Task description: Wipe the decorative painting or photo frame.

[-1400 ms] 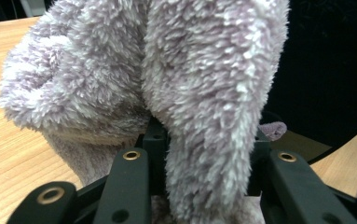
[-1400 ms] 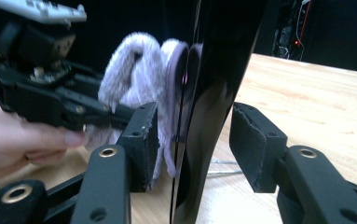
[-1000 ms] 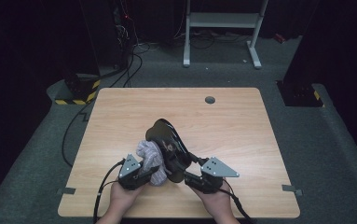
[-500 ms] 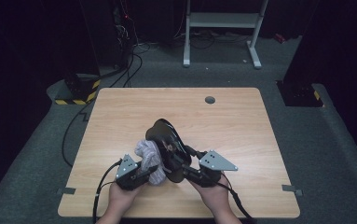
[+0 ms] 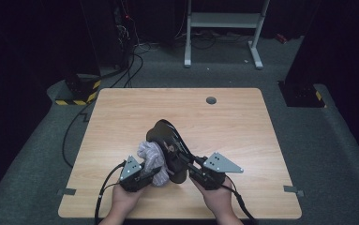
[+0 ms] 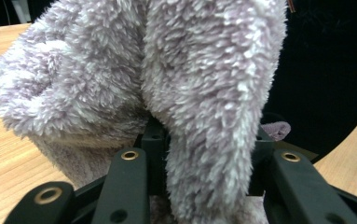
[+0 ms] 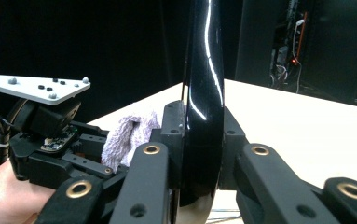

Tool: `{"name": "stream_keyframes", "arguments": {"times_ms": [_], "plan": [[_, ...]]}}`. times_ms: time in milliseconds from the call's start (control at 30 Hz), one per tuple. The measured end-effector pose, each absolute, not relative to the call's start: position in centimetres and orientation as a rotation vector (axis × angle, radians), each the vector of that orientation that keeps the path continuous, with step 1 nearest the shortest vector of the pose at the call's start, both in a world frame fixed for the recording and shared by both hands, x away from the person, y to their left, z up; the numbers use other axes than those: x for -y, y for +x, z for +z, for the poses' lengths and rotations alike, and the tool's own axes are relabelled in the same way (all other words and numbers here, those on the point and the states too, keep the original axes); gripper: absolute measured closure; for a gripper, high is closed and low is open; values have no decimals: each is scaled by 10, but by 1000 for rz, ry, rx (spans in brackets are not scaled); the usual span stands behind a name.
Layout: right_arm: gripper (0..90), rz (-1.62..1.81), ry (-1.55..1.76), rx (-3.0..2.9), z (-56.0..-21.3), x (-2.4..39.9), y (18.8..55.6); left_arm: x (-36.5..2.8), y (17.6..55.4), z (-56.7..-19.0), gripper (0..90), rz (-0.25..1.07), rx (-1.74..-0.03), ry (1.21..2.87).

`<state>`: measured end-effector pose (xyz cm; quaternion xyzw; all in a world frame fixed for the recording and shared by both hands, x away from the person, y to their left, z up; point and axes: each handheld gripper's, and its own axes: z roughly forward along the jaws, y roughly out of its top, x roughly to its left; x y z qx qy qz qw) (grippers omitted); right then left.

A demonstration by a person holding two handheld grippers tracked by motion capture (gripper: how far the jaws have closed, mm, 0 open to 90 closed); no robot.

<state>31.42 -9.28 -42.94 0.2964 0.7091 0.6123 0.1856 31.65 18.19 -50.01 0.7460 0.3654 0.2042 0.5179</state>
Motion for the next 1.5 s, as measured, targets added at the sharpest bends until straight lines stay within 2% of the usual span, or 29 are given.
{"name": "stream_keyframes", "arguments": {"times_ms": [233,567,767,1000,1200,1267,1500], "plan": [[802,1760,873,-1998,-430,95,316,-171,312,-500,625,463,-840,1800],[802,1777,882,-1990,-431,97,317,-127,284,-495,626,416,-642,1876],[803,1780,887,-1991,-431,97,317,-123,282,-497,631,405,-607,1881],[802,1777,887,-1992,-431,97,316,-140,294,-501,642,435,-688,1880],[801,1777,880,-1991,-432,97,316,-171,317,-512,635,503,-940,1868],[802,1779,878,-1990,-432,97,316,-178,322,-515,634,488,-998,1851],[802,1779,885,-1985,-432,97,316,-166,315,-515,635,468,-899,1880]]}}
